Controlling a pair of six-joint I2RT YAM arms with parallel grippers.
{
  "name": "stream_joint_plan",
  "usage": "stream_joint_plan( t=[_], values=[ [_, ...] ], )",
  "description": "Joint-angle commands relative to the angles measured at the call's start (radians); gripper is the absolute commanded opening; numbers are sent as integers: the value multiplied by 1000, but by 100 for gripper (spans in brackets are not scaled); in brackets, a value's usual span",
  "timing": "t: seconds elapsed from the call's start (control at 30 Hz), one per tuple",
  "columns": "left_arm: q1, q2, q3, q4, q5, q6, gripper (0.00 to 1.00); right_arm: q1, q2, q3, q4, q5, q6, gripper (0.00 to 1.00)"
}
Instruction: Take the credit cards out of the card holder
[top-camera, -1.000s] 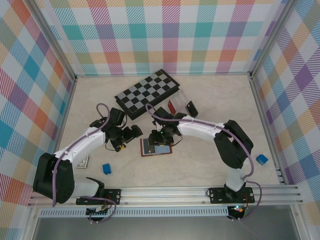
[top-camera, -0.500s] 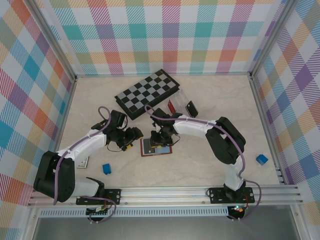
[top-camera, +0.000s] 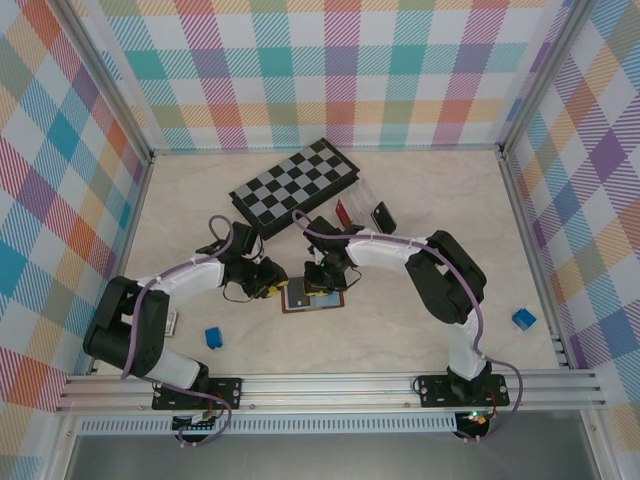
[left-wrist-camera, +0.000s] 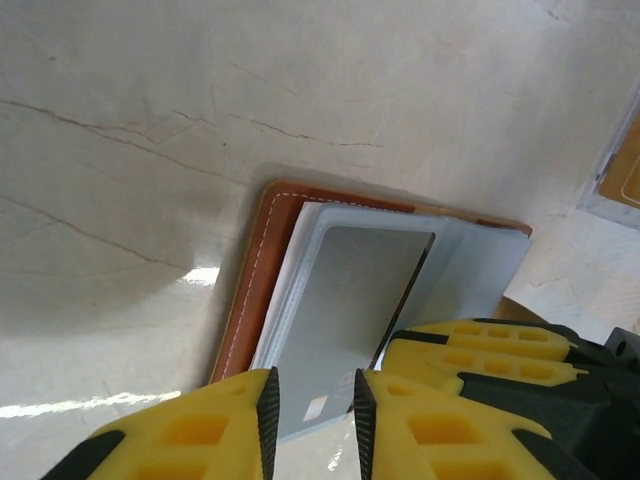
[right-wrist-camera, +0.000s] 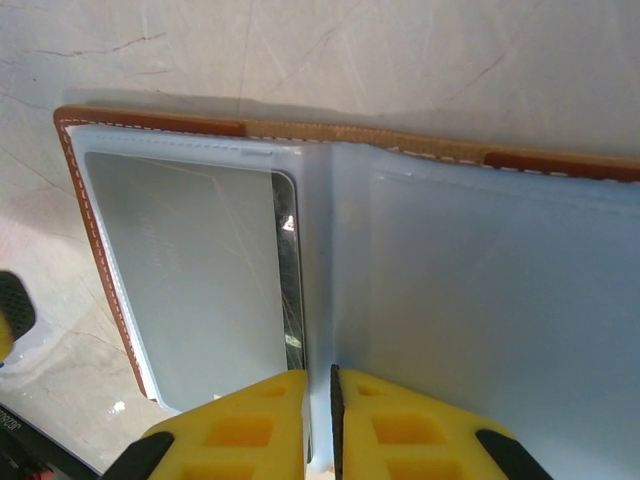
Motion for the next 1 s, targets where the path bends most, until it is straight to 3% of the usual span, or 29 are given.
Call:
stream_joint_plan(
  t=[0.0,0.43,0.97],
  values=[
    [-15,35,-10,30,23,9,23,-4,14,28,-8,-34,6,15],
    [-18,123,-27,24,15,37,11,-17,1,10,16,-58,14,17],
    [-18,126,-4,-37,-24,71,8,-41,-8,-48,53,-65,42,17]
  ],
)
